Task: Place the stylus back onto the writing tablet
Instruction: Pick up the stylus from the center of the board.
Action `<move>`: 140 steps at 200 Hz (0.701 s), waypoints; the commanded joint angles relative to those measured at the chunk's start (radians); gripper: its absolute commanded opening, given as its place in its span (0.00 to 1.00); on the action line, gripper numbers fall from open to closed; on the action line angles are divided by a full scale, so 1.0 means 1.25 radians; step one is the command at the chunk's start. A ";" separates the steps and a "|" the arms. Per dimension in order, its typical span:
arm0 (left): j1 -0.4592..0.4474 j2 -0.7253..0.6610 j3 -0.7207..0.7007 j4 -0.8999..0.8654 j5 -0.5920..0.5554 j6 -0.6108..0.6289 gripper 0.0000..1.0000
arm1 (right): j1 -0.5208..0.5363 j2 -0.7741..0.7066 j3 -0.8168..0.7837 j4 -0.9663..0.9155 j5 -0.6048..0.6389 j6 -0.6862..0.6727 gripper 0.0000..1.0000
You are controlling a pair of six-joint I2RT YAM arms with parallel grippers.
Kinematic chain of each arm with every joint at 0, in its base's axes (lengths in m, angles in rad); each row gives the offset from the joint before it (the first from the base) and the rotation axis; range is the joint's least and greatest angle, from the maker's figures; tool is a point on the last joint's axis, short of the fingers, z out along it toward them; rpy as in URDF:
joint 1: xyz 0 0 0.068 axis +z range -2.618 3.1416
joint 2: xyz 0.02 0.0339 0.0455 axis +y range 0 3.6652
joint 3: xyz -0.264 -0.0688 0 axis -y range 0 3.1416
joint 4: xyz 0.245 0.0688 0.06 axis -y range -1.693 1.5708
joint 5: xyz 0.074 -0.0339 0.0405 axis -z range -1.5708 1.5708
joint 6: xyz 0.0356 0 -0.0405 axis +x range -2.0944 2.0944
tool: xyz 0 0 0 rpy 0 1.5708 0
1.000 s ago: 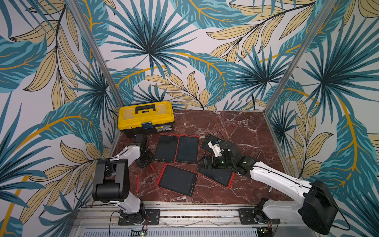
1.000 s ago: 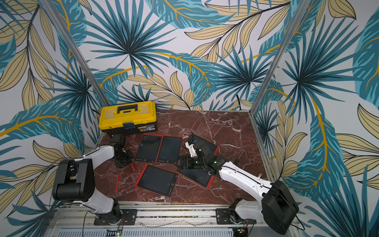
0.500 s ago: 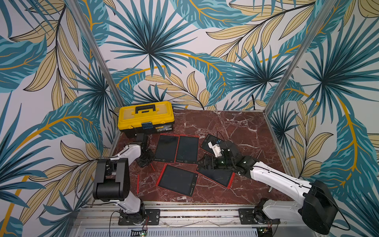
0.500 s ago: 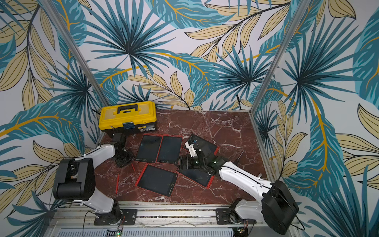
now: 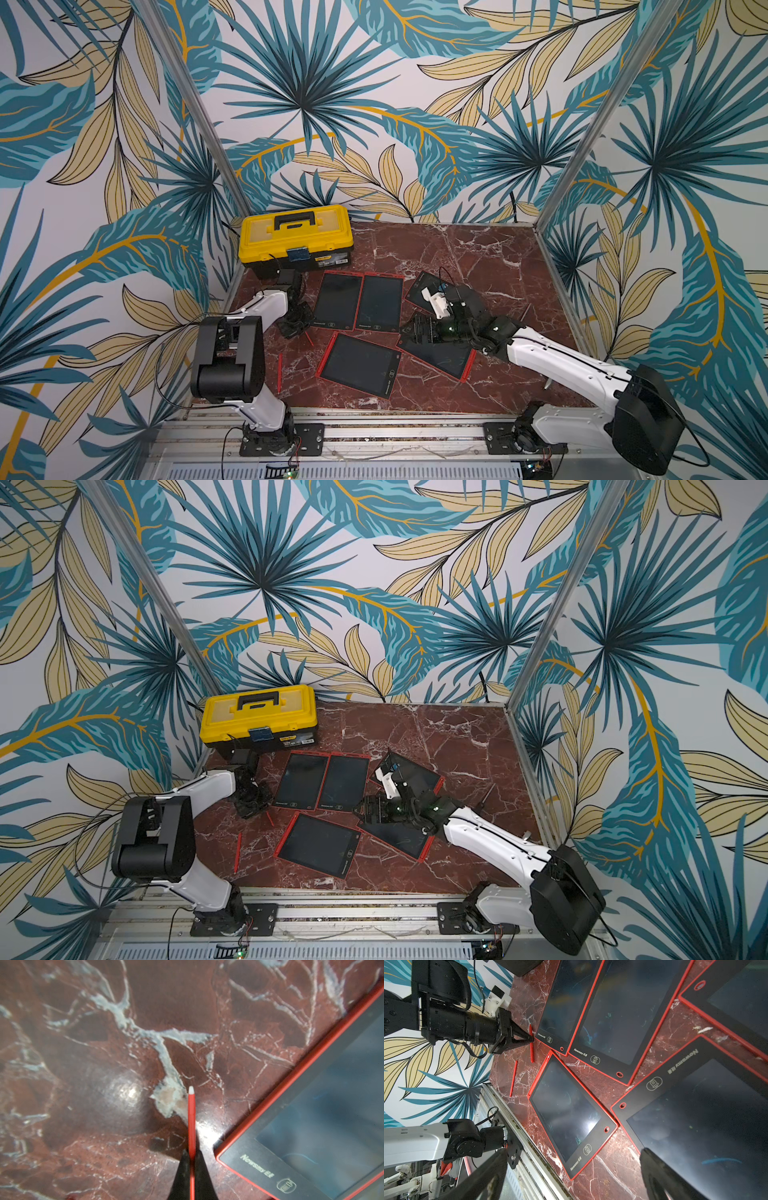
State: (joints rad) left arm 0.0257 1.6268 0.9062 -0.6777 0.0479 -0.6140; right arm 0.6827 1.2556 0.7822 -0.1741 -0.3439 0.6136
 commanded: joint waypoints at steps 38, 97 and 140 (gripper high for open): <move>-0.006 -0.045 -0.002 -0.079 -0.001 0.018 0.02 | 0.004 -0.043 -0.007 -0.027 0.090 0.004 0.99; -0.044 -0.151 0.068 -0.119 0.075 -0.017 0.03 | -0.001 -0.056 0.044 -0.150 0.244 -0.006 0.99; -0.170 -0.155 0.145 -0.029 0.074 -0.226 0.07 | -0.008 -0.026 0.089 -0.172 0.249 -0.001 0.99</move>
State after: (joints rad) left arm -0.1158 1.4410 1.0153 -0.7948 0.1226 -0.7300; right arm 0.6800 1.2030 0.8616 -0.3439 -0.0669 0.6132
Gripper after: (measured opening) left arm 0.065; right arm 0.990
